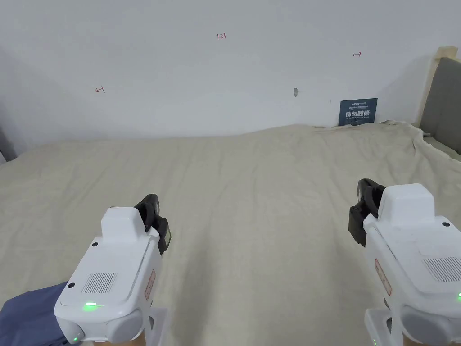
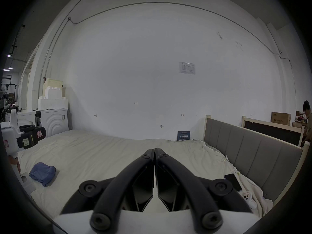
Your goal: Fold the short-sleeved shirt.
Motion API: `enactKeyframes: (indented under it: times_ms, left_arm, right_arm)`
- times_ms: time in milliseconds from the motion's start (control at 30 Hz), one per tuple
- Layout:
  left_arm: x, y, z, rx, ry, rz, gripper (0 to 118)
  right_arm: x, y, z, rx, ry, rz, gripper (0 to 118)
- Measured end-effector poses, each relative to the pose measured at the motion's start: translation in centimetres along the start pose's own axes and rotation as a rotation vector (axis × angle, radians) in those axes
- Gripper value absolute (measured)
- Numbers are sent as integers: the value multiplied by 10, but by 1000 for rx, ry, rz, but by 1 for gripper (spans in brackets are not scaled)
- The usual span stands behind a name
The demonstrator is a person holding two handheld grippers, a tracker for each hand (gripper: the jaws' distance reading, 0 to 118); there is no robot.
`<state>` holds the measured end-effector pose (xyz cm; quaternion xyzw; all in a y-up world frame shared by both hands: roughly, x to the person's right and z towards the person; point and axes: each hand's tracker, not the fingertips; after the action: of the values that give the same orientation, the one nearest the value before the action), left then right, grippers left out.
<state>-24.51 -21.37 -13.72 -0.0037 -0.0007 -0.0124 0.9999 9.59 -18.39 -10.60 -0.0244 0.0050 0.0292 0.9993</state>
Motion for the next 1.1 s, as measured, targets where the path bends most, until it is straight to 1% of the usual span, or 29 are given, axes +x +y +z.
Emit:
enactKeyframes:
  times_ms: [200,467,867,1100]
  left_arm:
    - [0,0,0,4,-6,1,0]
    - [1,1,0,1,-8,2,0]
    - [0,0,-1,3,-8,4,0]
    - [1,1,-1,4,-9,-3,0]
  right_arm:
    - [-4,5,5,3,-4,2,0]
    - [1,1,2,4,-3,2,0]
    - [-5,7,7,9,-3,6,0]
    - [0,3,4,10,-4,7,0]
